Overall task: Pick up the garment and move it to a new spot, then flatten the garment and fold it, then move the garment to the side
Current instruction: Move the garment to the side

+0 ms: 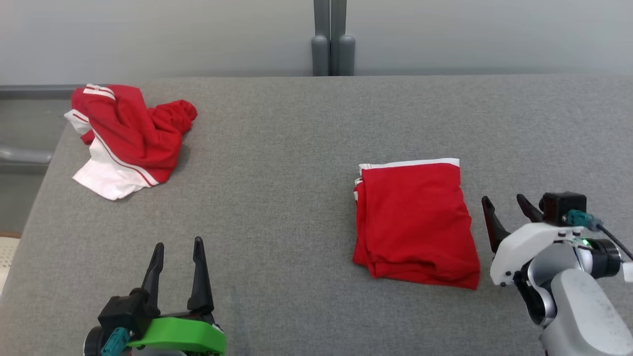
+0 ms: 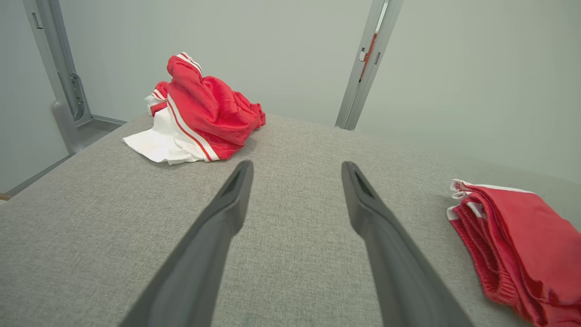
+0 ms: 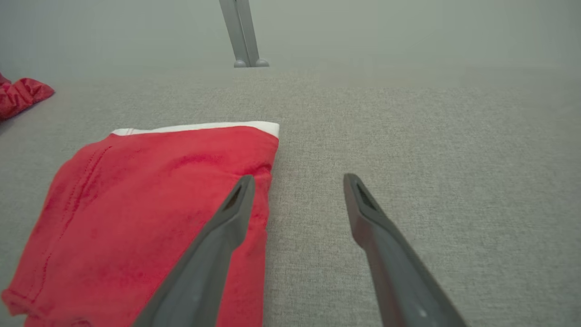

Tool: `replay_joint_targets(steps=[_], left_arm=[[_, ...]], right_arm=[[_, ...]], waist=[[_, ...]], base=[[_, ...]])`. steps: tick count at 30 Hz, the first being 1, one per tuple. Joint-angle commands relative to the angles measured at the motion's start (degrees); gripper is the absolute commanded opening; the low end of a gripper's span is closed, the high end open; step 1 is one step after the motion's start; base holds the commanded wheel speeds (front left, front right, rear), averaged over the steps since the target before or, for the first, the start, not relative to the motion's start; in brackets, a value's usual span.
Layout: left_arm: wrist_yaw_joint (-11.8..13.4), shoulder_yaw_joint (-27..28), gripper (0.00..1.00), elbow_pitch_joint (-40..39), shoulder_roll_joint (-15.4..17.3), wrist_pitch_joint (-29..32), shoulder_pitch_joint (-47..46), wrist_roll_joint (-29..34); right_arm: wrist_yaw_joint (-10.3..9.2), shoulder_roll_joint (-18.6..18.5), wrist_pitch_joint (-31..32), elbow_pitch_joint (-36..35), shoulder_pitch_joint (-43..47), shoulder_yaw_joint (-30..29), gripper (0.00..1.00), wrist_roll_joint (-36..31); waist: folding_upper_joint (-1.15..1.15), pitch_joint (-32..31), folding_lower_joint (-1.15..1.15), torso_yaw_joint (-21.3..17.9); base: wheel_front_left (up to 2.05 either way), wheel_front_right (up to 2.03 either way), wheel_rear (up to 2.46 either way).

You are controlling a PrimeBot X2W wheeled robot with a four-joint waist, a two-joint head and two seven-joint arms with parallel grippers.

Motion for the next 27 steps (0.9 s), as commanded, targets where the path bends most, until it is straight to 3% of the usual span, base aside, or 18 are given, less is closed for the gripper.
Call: replay_joint_targets(steps=[1, 7, 17, 18, 19, 22, 23, 27], left_arm=[[0.18, -0.13, 1.00, -0.04, 0.14, 0.02, -1.24, -0.63], [0.62, -0.81, 1.00, -0.07, 0.14, 0.01, -2.65, -1.21], [0.78, -0.99, 1.00, -0.02, 0.14, 0.02, -3.88, -1.53], [0.79, -0.94, 1.00, -0.03, 0.14, 0.02, -3.92, -1.51], [0.81, -0.85, 1.00, -0.03, 0.14, 0.02, -3.96, -1.50], [0.87, -0.70, 1.00, 0.00, 0.14, 0.02, -3.82, -1.38], [0.91, -0.70, 1.00, 0.03, 0.14, 0.02, -3.79, -1.31], [0.89, -0.50, 1.00, -0.06, 0.14, 0.02, -3.61, -0.86]], right_arm=[[-0.04, -0.67, 1.86, 0.96, -1.40, 0.77, 1.00, 1.32], [-0.04, -3.10, 8.54, 6.67, -6.37, 4.41, 1.00, 6.04], [-0.04, -5.01, 9.30, 14.31, -11.07, 10.77, 1.00, 11.06], [-0.04, -5.08, 9.03, 14.78, -11.26, 11.15, 0.93, 11.46], [-0.04, -5.08, 9.04, 15.39, -11.49, 11.64, 0.48, 11.82], [-0.05, -5.52, 8.85, 16.85, -11.89, 12.85, 0.20, 12.65], [-0.05, -5.66, 8.64, 17.33, -12.10, 13.29, 0.00, 12.95], [-0.09, -6.45, 5.57, 17.68, -13.60, 14.16, 0.00, 13.87]], waist=[[0.00, 1.72, 0.00, 1.59], [0.00, 4.11, 0.00, 3.45], [0.00, 6.07, 0.00, 5.15], [0.00, 6.14, 0.00, 5.19], [0.00, 6.21, 0.00, 5.20], [0.00, 6.32, 0.00, 5.06], [0.00, 6.34, 0.00, 4.95], [0.00, 6.49, 0.00, 3.89]], base=[[0.00, 0.00, 0.00], [0.00, 0.00, 0.00], [0.00, 0.00, 0.00], [0.00, 0.00, 0.00], [0.00, 0.00, 0.00], [0.00, 0.00, 0.00], [0.00, 0.00, 0.00], [0.00, 0.00, 0.00]])
